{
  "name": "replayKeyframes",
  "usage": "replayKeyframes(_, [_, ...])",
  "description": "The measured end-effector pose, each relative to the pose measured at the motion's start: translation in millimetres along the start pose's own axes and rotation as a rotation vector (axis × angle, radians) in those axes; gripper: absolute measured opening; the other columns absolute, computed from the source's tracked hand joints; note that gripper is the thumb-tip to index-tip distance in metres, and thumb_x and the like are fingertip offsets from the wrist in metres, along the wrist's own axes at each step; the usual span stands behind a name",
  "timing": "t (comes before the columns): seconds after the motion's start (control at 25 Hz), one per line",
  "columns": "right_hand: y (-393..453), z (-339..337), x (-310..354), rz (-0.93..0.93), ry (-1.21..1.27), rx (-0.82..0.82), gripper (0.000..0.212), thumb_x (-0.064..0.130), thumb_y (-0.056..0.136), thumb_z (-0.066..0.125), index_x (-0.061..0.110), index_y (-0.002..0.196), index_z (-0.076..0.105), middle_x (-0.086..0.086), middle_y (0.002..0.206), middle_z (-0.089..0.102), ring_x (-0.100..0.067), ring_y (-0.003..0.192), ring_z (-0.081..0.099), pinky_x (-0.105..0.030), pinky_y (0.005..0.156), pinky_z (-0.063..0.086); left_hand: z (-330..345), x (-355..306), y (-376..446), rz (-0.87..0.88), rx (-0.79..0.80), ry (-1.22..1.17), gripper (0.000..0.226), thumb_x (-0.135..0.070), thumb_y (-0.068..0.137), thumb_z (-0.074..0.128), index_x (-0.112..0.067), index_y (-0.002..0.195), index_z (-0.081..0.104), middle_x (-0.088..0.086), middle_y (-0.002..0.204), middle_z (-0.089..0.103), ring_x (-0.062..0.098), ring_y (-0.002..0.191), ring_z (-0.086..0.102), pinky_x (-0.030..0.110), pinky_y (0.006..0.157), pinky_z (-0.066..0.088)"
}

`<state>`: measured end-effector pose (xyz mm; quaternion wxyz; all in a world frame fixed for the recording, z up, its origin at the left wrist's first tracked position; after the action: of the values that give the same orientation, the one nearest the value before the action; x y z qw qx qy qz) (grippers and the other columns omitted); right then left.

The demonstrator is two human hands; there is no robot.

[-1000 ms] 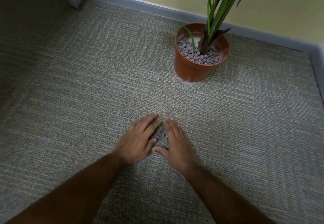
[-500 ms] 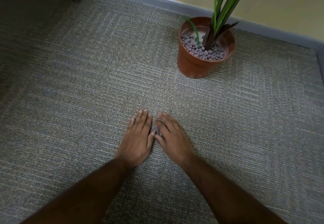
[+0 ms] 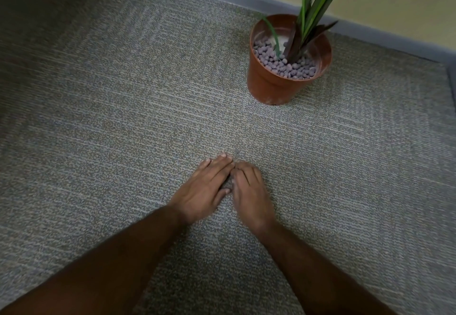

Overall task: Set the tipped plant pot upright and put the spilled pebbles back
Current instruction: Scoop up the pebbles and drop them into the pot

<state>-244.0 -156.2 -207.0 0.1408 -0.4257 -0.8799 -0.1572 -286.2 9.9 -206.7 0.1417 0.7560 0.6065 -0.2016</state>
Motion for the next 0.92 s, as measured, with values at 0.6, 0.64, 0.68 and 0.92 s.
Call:
replayKeyframes(0.6, [2, -8, -9, 0.004, -0.266, 0.049, 0.028, 0.036, 0.105, 0.039, 0.014, 0.108, 0.055, -0.005, 0.101, 0.055, -0.022, 0.093, 0.052, -0.039, 0.08, 0.05, 4, 4, -5, 0.067, -0.182, 0.136, 0.017, -0.03, 0.103, 0.057, -0.017, 0.114, 0.061, -0.001, 0.114, 0.056, 0.013, 0.103, 0.044, 0.031, 0.088, 0.048])
replayKeyframes(0.64, [2, -7, -10, -0.003, -0.258, 0.041, 0.026, 0.036, 0.104, 0.041, 0.014, 0.103, 0.054, -0.005, 0.097, 0.054, -0.022, 0.091, 0.052, -0.039, 0.077, 0.051, 4, 4, -5, 0.076, -0.174, 0.152, 0.017, -0.032, 0.104, 0.056, -0.018, 0.112, 0.06, -0.002, 0.111, 0.056, 0.011, 0.099, 0.044, 0.03, 0.085, 0.048])
replayKeyframes(0.68, [2, -6, -10, -0.012, -0.256, 0.023, 0.024, 0.036, 0.103, 0.043, 0.014, 0.099, 0.053, -0.005, 0.094, 0.054, -0.022, 0.087, 0.052, -0.038, 0.072, 0.051, 3, 4, -4, 0.091, -0.158, 0.172, 0.017, -0.034, 0.105, 0.053, -0.019, 0.11, 0.059, -0.002, 0.107, 0.055, 0.011, 0.096, 0.044, 0.03, 0.082, 0.048])
replayKeyframes(0.92, [13, -9, -12, -0.109, -0.323, -0.085, 0.028, 0.035, 0.103, 0.049, 0.016, 0.082, 0.056, -0.004, 0.077, 0.055, -0.02, 0.069, 0.055, -0.033, 0.048, 0.044, -5, 7, 6, 0.227, -0.15, 0.258, 0.016, -0.029, 0.102, 0.055, -0.016, 0.095, 0.062, 0.0, 0.088, 0.058, 0.015, 0.078, 0.054, 0.03, 0.061, 0.052])
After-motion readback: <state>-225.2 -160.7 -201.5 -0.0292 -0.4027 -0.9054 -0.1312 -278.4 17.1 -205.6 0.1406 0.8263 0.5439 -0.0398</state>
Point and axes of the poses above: each hand's wrist, its own y-axis towards the middle knuckle, its own z-axis out of the palm, x = y × z, the point moved 1 cm from there along y, towards the middle knuckle
